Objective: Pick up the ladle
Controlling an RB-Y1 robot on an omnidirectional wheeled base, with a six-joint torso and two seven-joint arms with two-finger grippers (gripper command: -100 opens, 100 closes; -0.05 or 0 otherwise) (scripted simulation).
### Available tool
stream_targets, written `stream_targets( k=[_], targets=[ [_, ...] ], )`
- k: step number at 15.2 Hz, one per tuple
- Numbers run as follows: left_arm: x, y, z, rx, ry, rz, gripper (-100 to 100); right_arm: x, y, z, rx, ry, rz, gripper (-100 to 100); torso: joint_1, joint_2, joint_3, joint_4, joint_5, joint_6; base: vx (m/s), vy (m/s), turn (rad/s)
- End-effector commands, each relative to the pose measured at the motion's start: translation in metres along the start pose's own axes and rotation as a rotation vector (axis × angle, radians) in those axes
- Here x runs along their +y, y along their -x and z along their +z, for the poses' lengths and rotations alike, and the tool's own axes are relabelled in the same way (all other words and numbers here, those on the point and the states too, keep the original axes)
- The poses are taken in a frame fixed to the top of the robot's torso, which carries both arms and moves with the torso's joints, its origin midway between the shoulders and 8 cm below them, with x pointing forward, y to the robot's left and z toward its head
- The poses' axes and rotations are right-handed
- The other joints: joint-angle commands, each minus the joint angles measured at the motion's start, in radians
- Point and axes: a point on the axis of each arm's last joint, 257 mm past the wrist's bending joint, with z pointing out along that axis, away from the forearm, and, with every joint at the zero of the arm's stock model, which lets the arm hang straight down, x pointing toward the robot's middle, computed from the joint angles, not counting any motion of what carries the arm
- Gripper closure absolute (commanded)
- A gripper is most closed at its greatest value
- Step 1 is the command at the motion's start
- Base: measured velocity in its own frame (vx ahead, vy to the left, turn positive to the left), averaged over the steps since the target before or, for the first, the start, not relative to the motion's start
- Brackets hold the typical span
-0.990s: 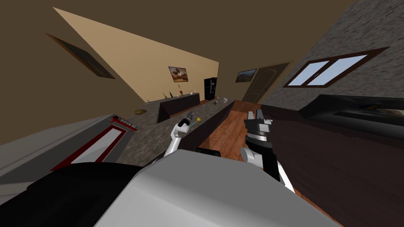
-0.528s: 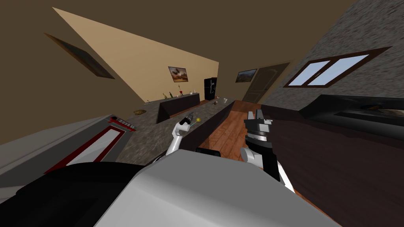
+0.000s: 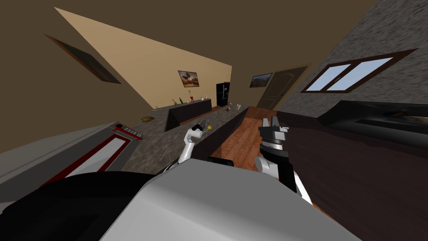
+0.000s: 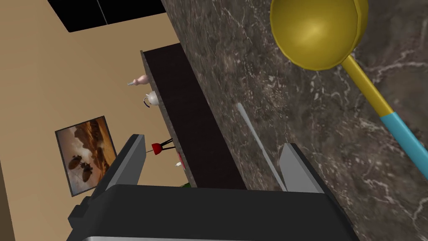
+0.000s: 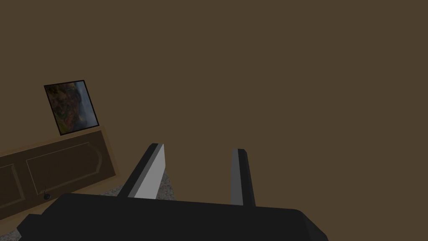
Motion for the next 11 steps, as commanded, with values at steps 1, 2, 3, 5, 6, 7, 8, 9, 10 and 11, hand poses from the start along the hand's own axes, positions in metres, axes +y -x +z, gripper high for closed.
stream_targets(
  k=[1, 2, 3, 5, 6, 7, 8, 9, 10, 11],
  targets=[
    [0.008, -0.003, 0.002, 0.006, 0.041, 0.001, -100, 0.000, 0.000, 0.000, 0.000, 0.000, 0.000, 0, 0.000, 0.000, 0.000, 0.000, 0.000, 0.000, 0.023, -0.015, 0.003],
    [0.012, -0.006, 0.005, 0.012, 0.065, 0.001, -100, 0.000, 0.000, 0.000, 0.000, 0.000, 0.000, 0, 0.000, 0.000, 0.000, 0.000, 0.000, 0.000, 0.026, -0.018, 0.005],
    [0.017, -0.007, 0.004, 0.014, 0.085, 0.001, -100, 0.000, 0.000, 0.000, 0.000, 0.000, 0.000, 0, 0.000, 0.000, 0.000, 0.000, 0.000, 0.000, 0.030, -0.020, 0.003],
    [0.024, -0.011, 0.006, 0.023, 0.121, 0.000, -100, 0.000, 0.000, 0.000, 0.000, 0.000, 0.000, 0, 0.000, 0.000, 0.000, 0.000, 0.000, 0.000, 0.023, -0.011, 0.004],
    [0.025, -0.012, 0.006, 0.023, 0.127, 0.000, -100, 0.000, 0.000, 0.000, 0.000, 0.000, 0.000, 0, 0.000, 0.000, 0.000, 0.000, 0.000, 0.000, 0.024, -0.008, 0.004],
    [0.031, -0.016, 0.008, 0.032, 0.156, -0.002, -100, 0.000, 0.000, 0.000, 0.000, 0.000, 0.000, 0, 0.000, 0.000, 0.000, 0.000, 0.000, 0.000, 0.026, -0.012, 0.003],
    [0.034, -0.017, 0.007, 0.033, 0.168, -0.002, -100, 0.000, 0.000, 0.000, 0.000, 0.000, 0.000, 0, 0.000, 0.000, 0.000, 0.000, 0.000, 0.000, 0.027, -0.012, 0.003],
    [0.040, -0.022, 0.008, 0.042, 0.196, -0.005, -100, 0.000, 0.000, 0.000, 0.000, 0.000, 0.000, 0, 0.000, 0.000, 0.000, 0.000, 0.000, 0.000, 0.029, -0.013, 0.006],
    [0.043, -0.022, 0.008, 0.043, 0.207, -0.004, -100, 0.000, 0.000, 0.000, 0.000, 0.000, 0.000, 0, 0.000, 0.000, 0.000, 0.000, 0.000, 0.000, 0.025, -0.012, 0.005],
    [0.049, -0.027, 0.008, 0.054, 0.235, -0.008, -100, 0.000, 0.000, 0.000, 0.000, 0.000, 0.000, 0, 0.000, 0.000, 0.000, 0.000, 0.000, 0.000, 0.023, -0.010, 0.005]
  ],
)
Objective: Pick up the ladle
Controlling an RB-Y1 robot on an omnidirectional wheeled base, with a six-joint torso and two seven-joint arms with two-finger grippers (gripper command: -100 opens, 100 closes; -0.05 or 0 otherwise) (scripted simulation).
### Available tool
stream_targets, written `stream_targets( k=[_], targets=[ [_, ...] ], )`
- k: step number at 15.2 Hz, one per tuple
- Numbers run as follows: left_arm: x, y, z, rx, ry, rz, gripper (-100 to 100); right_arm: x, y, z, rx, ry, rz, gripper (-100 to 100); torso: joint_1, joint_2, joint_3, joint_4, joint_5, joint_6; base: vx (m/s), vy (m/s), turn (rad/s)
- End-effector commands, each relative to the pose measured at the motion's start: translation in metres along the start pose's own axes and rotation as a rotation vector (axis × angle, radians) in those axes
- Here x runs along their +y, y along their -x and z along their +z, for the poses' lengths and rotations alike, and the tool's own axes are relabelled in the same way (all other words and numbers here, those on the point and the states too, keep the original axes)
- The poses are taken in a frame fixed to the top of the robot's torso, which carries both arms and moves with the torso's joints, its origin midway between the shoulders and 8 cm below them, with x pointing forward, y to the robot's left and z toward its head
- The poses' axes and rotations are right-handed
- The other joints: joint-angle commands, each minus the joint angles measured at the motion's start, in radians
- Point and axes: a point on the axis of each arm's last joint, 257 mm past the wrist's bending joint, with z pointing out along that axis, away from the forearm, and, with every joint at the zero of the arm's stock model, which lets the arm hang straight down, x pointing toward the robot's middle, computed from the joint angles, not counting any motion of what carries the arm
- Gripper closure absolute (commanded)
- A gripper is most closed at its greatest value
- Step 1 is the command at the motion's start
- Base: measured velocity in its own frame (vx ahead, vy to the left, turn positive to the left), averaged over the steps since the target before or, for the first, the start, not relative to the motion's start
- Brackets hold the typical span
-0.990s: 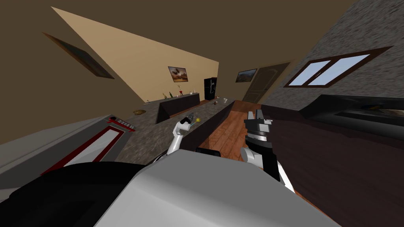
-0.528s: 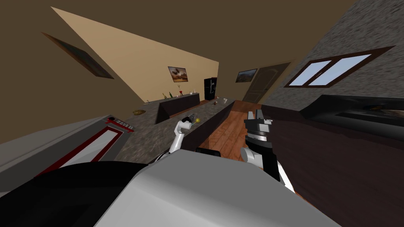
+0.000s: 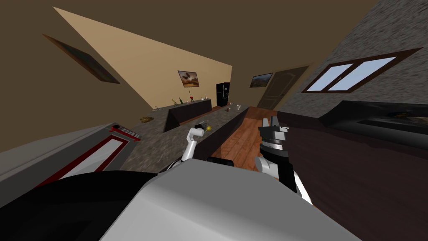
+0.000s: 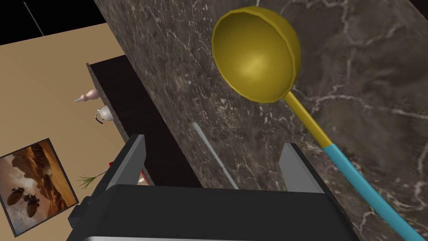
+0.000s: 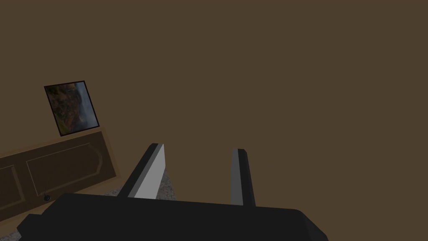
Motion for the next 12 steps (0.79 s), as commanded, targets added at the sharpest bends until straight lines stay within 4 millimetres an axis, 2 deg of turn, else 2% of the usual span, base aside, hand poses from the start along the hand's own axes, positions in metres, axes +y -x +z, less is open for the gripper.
stream_targets(
  k=[1, 3, 5, 6, 9, 10, 12],
  targets=[
    [0.008, -0.005, 0.002, 0.010, 0.039, -0.002, -100, 0.000, 0.000, 0.000, 0.000, 0.000, 0.000, 0, 0.000, 0.000, 0.000, 0.000, 0.000, 0.000, 0.021, -0.007, 0.005],
    [0.016, -0.011, 0.003, 0.022, 0.074, -0.005, -100, 0.000, 0.000, 0.000, 0.000, 0.000, 0.000, 0, 0.000, 0.000, 0.000, 0.000, 0.000, 0.000, 0.024, -0.008, 0.003],
    [0.034, -0.023, 0.006, 0.046, 0.137, -0.015, -100, 0.000, 0.000, 0.000, 0.000, 0.000, 0.000, 0, 0.000, 0.000, 0.000, 0.000, 0.000, 0.000, 0.028, -0.002, 0.006],
    [0.034, -0.023, 0.006, 0.046, 0.137, -0.015, -100, 0.000, 0.000, 0.000, 0.000, 0.000, 0.000, 0, 0.001, 0.000, 0.000, 0.000, 0.000, 0.000, 0.030, 0.000, 0.004],
    [0.060, -0.038, 0.008, 0.074, 0.210, -0.032, -100, 0.000, 0.000, 0.000, 0.000, 0.000, 0.000, 0, 0.001, 0.000, 0.000, 0.000, 0.000, 0.000, 0.026, 0.004, 0.004],
    [0.051, -0.032, 0.008, 0.064, 0.183, -0.026, -100, 0.000, 0.000, 0.000, 0.000, 0.000, 0.000, 0, 0.001, 0.000, 0.000, 0.000, 0.000, 0.000, 0.014, 0.002, 0.002],
    [0.059, -0.034, 0.016, 0.065, 0.188, -0.028, -100, 0.000, 0.000, 0.000, 0.000, 0.000, 0.000, 0, 0.001, 0.000, 0.000, 0.000, 0.000, 0.000, 0.030, -0.001, -0.012]
  ],
)
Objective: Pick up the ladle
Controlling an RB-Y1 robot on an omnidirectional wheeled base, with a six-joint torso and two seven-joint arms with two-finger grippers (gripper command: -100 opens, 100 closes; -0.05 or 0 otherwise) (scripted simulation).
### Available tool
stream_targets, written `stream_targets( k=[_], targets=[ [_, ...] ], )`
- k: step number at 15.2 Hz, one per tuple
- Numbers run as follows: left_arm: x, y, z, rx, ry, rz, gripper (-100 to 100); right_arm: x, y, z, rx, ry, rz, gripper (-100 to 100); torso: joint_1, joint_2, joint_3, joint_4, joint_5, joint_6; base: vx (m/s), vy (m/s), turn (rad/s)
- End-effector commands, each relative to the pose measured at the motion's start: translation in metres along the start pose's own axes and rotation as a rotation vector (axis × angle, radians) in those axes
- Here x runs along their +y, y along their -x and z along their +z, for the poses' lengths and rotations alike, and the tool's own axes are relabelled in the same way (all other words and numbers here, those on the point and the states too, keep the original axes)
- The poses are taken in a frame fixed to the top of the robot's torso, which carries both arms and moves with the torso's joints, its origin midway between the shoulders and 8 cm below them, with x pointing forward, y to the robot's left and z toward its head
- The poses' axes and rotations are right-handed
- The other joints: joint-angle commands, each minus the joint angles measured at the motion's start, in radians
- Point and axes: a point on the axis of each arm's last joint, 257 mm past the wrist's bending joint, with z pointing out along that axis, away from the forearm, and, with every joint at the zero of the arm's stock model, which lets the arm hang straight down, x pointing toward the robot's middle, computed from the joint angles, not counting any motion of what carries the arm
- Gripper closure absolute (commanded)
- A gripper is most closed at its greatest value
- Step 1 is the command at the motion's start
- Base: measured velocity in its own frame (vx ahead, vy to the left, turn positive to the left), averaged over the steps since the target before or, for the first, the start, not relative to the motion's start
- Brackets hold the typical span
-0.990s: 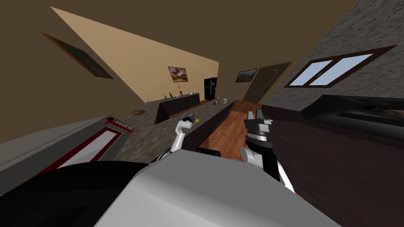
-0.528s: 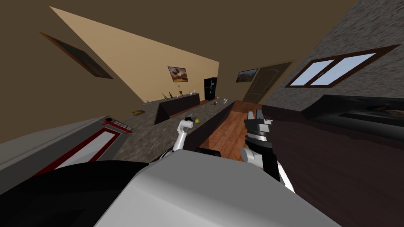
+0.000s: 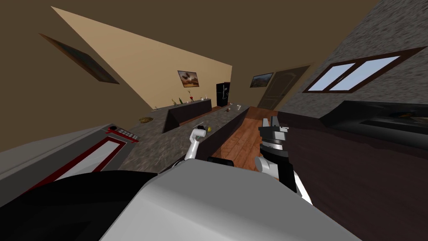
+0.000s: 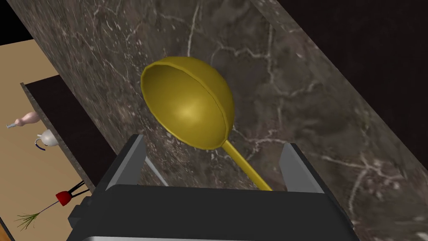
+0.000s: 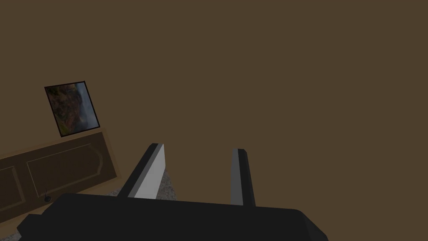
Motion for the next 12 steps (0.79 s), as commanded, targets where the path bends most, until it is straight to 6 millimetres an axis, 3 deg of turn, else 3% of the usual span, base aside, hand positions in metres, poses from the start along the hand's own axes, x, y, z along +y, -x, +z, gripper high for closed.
stream_targets(
  k=[1, 3, 4, 12],
  targets=[
    [0.002, 0.000, 0.006, -0.002, -0.004, -0.001, -100, 0.000, 0.000, 0.000, 0.000, 0.000, 0.000, 0, 0.000, 0.000, 0.000, 0.000, 0.000, 0.000, 0.041, 0.001, -0.010],
    [0.002, 0.000, 0.006, -0.001, -0.002, -0.001, -100, 0.000, 0.000, 0.000, 0.000, 0.000, 0.000, 0, 0.000, -0.001, -0.001, 0.000, 0.000, 0.000, 0.038, 0.002, -0.007],
    [0.002, 0.000, 0.006, -0.002, -0.004, -0.001, 100, 0.000, 0.000, 0.000, 0.000, 0.000, 0.000, 0, 0.000, 0.000, 0.000, 0.000, 0.000, 0.000, 0.011, 0.001, 0.000],
    [-0.002, 0.000, -0.001, 0.000, -0.006, 0.000, 100, 0.000, 0.000, 0.000, 0.000, 0.000, 0.000, 0, 0.000, 0.005, 0.003, 0.001, 0.000, -0.001, -0.018, 0.000, 0.005]
  ],
)
